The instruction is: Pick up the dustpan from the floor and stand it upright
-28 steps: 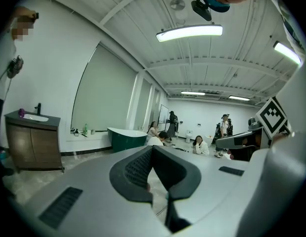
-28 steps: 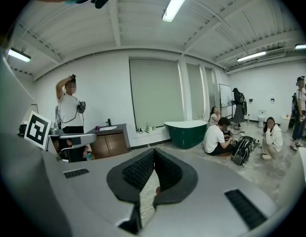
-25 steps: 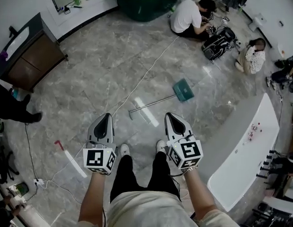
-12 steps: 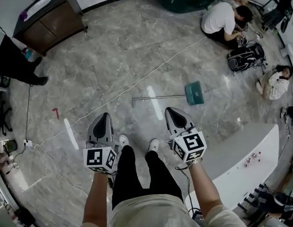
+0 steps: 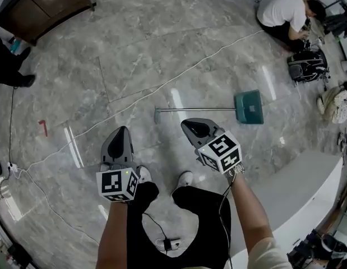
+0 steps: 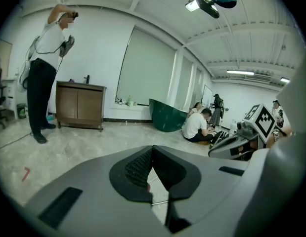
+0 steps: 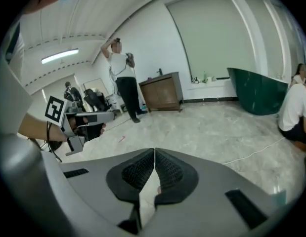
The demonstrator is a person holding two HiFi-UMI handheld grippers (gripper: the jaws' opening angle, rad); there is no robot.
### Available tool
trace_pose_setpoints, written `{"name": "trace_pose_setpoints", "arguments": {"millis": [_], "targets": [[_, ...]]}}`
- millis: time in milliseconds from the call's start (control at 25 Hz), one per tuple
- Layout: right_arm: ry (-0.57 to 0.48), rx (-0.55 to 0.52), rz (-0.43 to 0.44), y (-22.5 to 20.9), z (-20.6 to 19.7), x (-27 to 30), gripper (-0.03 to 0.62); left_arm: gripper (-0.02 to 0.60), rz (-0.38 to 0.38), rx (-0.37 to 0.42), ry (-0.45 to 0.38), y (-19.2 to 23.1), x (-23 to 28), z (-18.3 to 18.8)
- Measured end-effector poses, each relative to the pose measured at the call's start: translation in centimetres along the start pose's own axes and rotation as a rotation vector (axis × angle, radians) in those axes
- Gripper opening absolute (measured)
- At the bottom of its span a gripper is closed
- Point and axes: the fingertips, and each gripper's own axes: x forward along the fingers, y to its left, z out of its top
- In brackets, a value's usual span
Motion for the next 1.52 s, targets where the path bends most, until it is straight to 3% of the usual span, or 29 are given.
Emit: {"name": "trace_pose_setpoints", "arguments": {"millis": [200, 360, 440, 600, 720, 840, 1000, 1240, 1400, 1520], "targets": [[0.102, -0.153, 0.111, -3.6, -8.6, 12.2, 0.018, 0.009, 0.039, -0.046, -0.008, 2.2, 7.5, -11.8], [0.228, -0.287, 0.179, -5.7, -15.5, 19.7, 0.021, 0.009, 0.056, -0.026, -0.001, 4.1, 11.5, -19.4], [0.296, -0.332, 0.215, -7.2, -19.5, 23.2, 0.077, 0.009, 0.069, -0.031, -0.023, 5.1, 13.6, -22.6], [0.389, -0.439, 0.241, -10.8, -26.6, 29.9, 0.106, 0.009, 0.182, -0.059, -0.038, 7.6, 17.1, -30.3], [0.429, -0.494, 0.268, -12.6, -30.5, 33.9, 0.104, 0.009, 0.210, -0.086, -0.038, 7.8, 18.5, -34.7], [0.472, -0.527, 0.274, -14.6, -33.2, 37.2, 0.104, 0.009, 0.221, -0.025, -0.028, 7.3, 20.4, -37.0], [0.542, -0.549, 0.311, -15.2, -37.4, 39.7, 0.104, 0.009, 0.254, -0.034, -0.005, 7.1, 21.7, -39.0], [0.559, -0.583, 0.287, -16.3, -37.9, 42.4, 0.104, 0.009, 0.245, -0.067, -0.026, 7.5, 22.0, -38.8], [0.645, -0.640, 0.290, -16.6, -39.9, 43.6, 0.104, 0.009, 0.236, -0.051, -0.026, 7.1, 21.6, -38.7], [0.642, -0.652, 0.272, -16.7, -40.5, 44.1, 0.103, 0.009, 0.226, -0.045, -0.028, 6.8, 21.5, -38.8]]}}
